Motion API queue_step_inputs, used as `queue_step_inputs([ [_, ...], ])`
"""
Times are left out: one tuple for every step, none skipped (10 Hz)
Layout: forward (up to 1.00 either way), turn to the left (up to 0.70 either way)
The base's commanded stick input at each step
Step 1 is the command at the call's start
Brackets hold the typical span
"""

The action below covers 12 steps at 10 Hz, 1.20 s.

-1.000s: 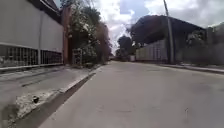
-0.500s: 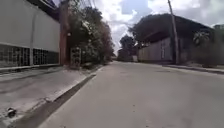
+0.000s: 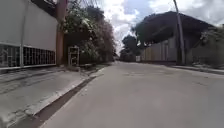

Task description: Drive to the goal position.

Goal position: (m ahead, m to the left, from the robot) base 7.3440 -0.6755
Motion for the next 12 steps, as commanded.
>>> queue_step_inputs([
  [1.0, 0.0],
  [1.0, 0.0],
  [1.0, 0.0],
  [1.0, 0.0],
  [1.0, 0.0],
  [1.0, 0.0],
  [1.0, -0.11],
  [1.0, -0.4],
  [1.0, -0.4],
  [1.0, -0.4],
  [1.0, -0.4],
  [1.0, -0.34],
])
